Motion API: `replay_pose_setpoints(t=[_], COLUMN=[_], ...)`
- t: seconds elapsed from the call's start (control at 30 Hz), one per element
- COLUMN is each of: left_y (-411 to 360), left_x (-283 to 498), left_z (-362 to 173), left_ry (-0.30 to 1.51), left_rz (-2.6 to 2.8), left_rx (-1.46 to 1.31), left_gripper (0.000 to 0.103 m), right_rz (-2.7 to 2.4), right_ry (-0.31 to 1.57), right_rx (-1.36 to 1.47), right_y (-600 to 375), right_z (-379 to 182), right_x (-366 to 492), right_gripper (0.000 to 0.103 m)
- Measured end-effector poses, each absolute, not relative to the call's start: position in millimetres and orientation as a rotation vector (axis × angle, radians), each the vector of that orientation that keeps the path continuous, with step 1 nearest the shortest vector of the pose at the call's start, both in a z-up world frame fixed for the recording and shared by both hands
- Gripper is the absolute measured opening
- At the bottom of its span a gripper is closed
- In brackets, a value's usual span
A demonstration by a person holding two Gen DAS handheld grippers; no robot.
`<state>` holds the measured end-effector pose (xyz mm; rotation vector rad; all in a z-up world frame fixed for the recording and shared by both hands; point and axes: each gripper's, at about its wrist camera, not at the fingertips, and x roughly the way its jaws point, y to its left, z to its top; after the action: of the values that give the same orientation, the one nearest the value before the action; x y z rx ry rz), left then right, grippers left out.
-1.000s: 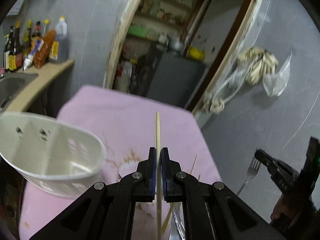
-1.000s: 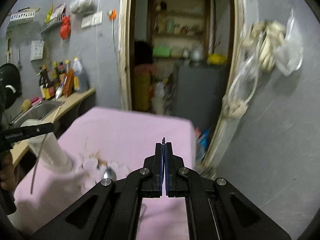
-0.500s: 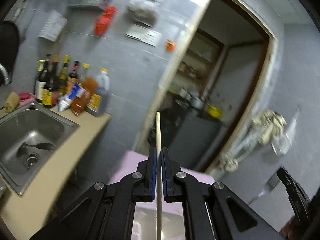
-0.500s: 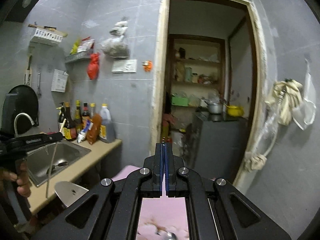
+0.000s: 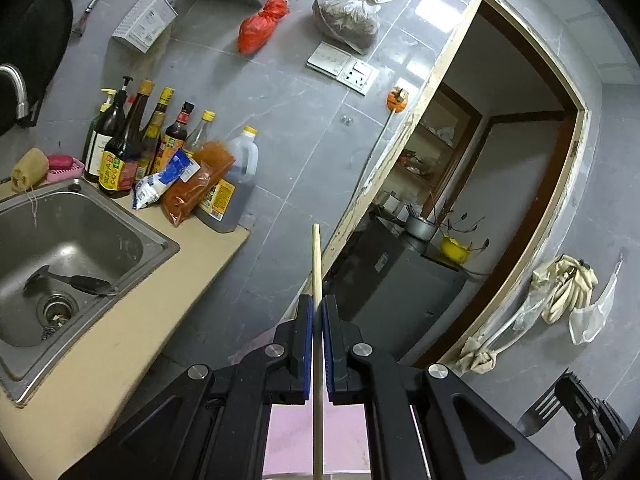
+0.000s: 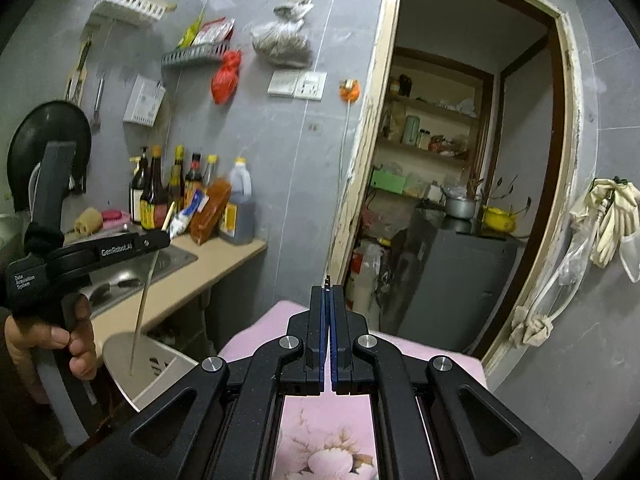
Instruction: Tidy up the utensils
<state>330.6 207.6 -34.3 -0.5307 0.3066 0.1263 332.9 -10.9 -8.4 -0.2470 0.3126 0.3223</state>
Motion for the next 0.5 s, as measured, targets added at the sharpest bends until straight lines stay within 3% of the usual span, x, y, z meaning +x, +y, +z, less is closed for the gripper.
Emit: replay_pose_setpoints(t=[0.43,0.5], left_y=[189,188], left_x=[313,310], left_z=[-51,-50], left_ry=[0.395,0.431], left_rz=[0.114,0.103], left_rx=[-0.413,-0.402], left_gripper=[0.007,0.016], right_rz=[0.408,0.413], right_ry=[0.447,0.456], right_rx=[-0.173,-0.145], right_y=[-22,-30], right_z=[-31,-30], right_x=[335,334], right_gripper=[0.003,0.014])
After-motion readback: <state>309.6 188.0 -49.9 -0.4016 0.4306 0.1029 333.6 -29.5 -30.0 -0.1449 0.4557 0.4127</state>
